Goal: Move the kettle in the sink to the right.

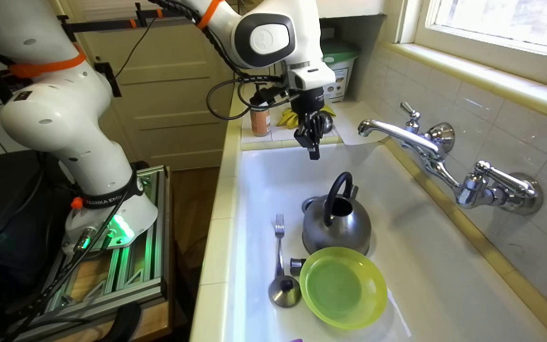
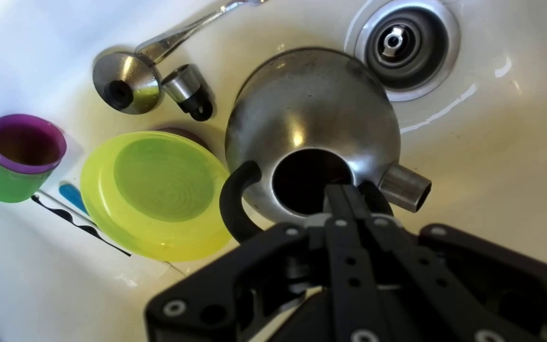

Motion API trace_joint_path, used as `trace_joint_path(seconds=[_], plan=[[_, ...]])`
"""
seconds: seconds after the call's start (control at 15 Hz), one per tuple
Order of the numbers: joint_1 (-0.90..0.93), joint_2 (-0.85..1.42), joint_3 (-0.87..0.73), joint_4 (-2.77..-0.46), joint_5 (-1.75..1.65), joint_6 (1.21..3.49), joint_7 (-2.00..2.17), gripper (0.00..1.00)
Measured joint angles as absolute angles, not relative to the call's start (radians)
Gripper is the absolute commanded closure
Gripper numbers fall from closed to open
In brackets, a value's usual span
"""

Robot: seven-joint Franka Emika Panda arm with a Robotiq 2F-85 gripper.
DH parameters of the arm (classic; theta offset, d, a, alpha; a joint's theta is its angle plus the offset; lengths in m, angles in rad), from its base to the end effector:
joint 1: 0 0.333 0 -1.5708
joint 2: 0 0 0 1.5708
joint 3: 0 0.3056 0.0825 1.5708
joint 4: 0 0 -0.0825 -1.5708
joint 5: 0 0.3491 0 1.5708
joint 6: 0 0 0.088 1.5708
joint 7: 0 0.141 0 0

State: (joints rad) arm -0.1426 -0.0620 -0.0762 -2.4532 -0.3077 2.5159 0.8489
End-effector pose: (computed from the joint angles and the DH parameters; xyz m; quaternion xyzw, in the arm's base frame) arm 0.4552 -0.1046 0.3153 0.9094 -0.4001 0.0882 0.0712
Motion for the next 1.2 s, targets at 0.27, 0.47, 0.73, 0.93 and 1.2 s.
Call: trace_joint_path(seconds=[0.27, 0.47, 0.73, 0.93, 1.2], plan=[[-0.145, 0.001, -0.087, -2.415, -0.310, 2.540, 0.888, 1.00], [-0.145, 0.058, -0.106, -2.386, -0.317, 2.578, 0.913, 1.00], [-0.138, 0.121, -0.141, -2.350, -0.357, 2.624, 0.965, 1.00], [-0.120, 0.151, -0.163, -2.332, -0.366, 2.626, 0.987, 1.00], [-0.090, 0.172, -0.190, -2.319, -0.399, 2.626, 1.030, 1.00]])
